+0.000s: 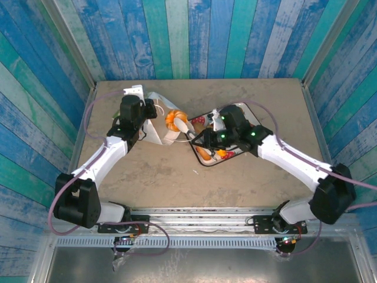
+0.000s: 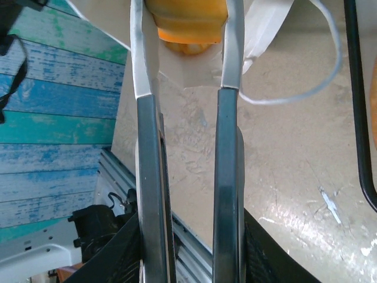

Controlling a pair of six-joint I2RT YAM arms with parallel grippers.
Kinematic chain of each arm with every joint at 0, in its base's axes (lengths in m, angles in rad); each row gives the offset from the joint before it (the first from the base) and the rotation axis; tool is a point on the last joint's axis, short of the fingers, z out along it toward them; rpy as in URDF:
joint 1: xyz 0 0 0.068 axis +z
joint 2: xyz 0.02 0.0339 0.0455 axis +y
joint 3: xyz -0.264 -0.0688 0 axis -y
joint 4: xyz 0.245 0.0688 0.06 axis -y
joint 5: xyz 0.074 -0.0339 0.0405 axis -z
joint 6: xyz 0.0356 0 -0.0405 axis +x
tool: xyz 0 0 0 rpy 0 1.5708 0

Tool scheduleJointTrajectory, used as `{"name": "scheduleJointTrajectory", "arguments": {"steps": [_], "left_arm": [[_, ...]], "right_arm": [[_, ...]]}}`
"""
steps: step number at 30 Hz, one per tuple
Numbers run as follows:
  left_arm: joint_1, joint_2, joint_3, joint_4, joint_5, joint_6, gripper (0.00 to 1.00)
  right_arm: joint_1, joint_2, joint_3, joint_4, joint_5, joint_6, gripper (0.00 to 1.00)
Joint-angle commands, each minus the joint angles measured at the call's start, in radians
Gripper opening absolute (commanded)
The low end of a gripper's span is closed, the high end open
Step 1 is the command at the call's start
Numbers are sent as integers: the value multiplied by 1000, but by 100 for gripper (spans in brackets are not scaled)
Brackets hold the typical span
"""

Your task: Take the fake bread out of the paper bag

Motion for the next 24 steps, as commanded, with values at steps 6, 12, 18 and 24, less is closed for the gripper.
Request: {"name": "scheduleJointTrajectory", "arguments": {"steps": [6, 12, 18, 24], "left_arm": [[2, -36, -3, -14, -26, -14, 4], [2, -48, -12, -16, -32, -17, 4], [2, -47, -13, -17, -28, -23, 4], [2, -46, -15, -17, -24, -29, 4]], "right_arm": [[-137, -270, -128, -38, 20, 12, 25], [-320, -450, -256, -99, 11, 6, 27], [-479, -510, -373, -113, -79, -17, 27], [-554, -465, -461, -60, -158, -35, 27]]}}
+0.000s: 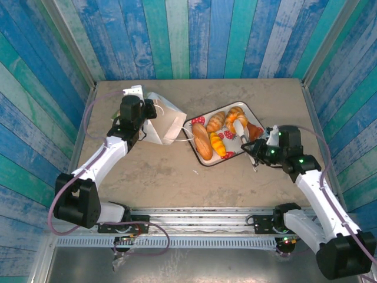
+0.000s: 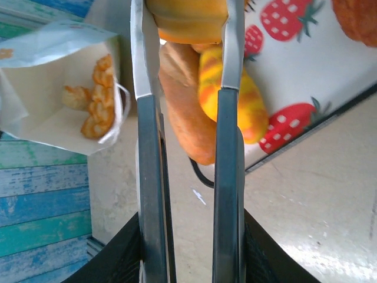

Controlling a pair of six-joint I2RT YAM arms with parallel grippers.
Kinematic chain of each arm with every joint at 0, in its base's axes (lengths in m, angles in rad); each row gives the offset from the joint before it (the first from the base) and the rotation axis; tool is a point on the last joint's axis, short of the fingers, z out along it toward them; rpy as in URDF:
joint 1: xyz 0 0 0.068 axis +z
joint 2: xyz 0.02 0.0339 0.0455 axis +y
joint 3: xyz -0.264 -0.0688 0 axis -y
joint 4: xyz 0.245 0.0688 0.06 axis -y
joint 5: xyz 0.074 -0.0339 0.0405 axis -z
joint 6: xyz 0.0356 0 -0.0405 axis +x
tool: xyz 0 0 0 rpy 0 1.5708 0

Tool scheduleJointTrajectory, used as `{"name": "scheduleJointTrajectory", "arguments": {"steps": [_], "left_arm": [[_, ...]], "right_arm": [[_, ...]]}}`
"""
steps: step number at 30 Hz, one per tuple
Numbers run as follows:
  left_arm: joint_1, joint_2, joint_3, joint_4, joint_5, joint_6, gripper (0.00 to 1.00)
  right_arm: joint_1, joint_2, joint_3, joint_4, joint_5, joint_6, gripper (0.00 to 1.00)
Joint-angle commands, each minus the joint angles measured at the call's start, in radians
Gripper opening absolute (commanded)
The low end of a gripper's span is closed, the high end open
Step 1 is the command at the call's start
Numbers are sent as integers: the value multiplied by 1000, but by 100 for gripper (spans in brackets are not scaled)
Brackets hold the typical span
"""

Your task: Take the fake bread out of the paper bag

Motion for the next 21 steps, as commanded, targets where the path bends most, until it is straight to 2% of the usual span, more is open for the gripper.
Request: {"name": "scheduleJointTrajectory", "arguments": {"steps": [1, 6, 21], "left_arm": [[2, -45, -13, -13, -11, -19, 4], [1, -37, -11, -12, -5, -23, 4], [2, -31, -11, -15, 1, -22, 4]], "right_arm": [[-31, 28, -30, 64, -96, -33, 27], [-53, 117, -66, 136, -146, -48, 27], [-57, 328, -51, 309, -145, -37, 29]]}}
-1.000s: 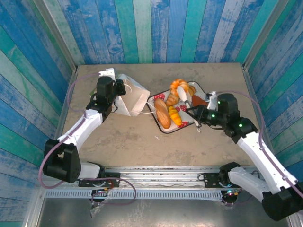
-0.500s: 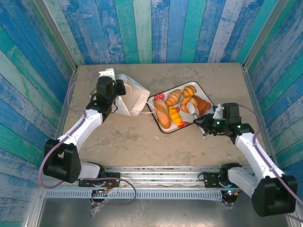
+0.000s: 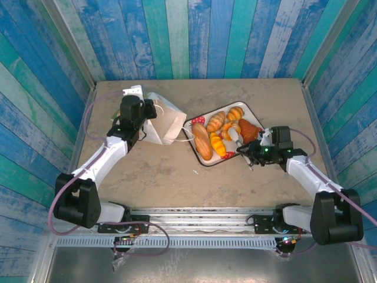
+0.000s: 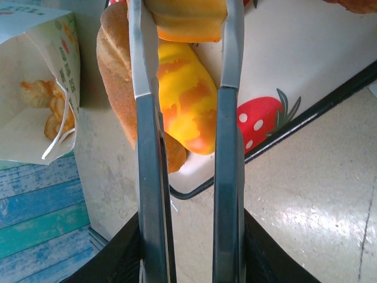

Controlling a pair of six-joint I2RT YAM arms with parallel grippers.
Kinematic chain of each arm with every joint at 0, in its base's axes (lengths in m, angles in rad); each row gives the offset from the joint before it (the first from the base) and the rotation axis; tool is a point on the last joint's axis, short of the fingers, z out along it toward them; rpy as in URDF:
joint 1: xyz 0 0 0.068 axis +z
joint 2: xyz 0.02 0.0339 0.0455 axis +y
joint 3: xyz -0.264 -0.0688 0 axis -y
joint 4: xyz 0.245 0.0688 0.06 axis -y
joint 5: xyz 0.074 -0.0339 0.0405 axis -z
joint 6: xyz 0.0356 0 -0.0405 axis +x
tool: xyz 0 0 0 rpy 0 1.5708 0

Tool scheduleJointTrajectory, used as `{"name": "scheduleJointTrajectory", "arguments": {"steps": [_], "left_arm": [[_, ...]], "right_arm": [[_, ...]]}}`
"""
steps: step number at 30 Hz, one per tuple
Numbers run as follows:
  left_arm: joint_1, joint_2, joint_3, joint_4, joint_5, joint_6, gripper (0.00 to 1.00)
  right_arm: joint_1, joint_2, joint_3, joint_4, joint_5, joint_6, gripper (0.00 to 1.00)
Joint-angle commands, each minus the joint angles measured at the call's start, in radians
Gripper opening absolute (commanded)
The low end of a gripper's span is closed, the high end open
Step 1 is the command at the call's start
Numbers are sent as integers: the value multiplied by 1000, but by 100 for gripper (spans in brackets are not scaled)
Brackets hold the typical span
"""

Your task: Take the fake bread out of the paper bag

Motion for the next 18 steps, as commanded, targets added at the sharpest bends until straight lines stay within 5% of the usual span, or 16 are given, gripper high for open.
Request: {"name": "scheduleJointTrajectory", "arguments": {"steps": [1, 10, 18], "left_arm": [[2, -31, -12, -12, 1, -12, 4], [3, -23, -8, -14, 11, -10, 4], [2, -23, -4, -21, 9, -3, 4]], "right_arm": [[-6, 33, 22, 85, -28, -10, 29], [-8, 101, 24, 118, -6, 5, 35], [-11, 68, 26, 71, 20, 9, 52]]}}
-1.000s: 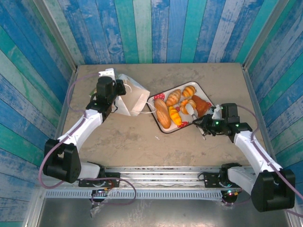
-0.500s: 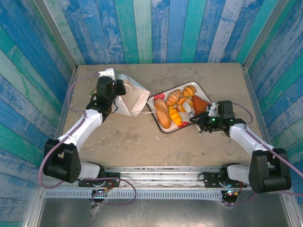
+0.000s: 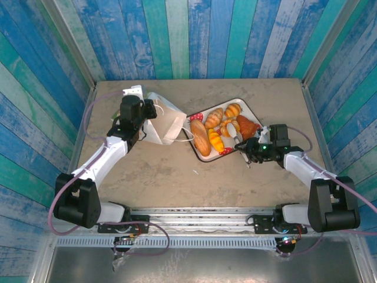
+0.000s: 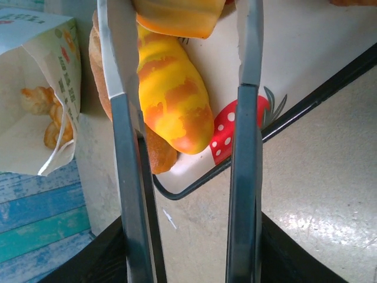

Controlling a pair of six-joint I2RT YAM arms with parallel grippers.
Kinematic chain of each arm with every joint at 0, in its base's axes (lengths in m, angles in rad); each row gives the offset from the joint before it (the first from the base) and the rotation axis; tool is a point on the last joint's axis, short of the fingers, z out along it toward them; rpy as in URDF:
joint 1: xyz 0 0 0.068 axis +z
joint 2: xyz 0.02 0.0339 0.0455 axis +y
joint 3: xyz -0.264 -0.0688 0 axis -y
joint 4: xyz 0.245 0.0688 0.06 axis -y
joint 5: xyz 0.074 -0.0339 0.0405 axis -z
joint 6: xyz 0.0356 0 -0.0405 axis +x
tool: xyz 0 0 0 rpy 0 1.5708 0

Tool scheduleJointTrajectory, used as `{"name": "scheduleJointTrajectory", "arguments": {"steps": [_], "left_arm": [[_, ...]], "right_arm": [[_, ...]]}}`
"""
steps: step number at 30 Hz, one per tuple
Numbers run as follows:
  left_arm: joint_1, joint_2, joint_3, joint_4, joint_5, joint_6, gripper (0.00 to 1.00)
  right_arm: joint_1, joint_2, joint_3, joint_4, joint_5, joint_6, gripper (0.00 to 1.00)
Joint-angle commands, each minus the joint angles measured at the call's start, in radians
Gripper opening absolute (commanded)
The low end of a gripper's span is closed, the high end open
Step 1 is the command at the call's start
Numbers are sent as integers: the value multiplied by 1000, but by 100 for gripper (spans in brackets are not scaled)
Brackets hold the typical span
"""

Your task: Take the fake bread out of the paper bag

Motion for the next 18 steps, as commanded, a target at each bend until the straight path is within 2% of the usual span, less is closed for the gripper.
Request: {"name": "scheduleJointTrajectory", "arguments": {"steps": [1, 18], "left_arm": [[1, -23, -3, -20, 6, -3, 4], [2, -26, 3, -18, 8, 4, 4]], "right_arm": [[-8, -29, 22, -32, 31, 0, 53], [-9, -156, 46, -210, 84, -35, 57]]}}
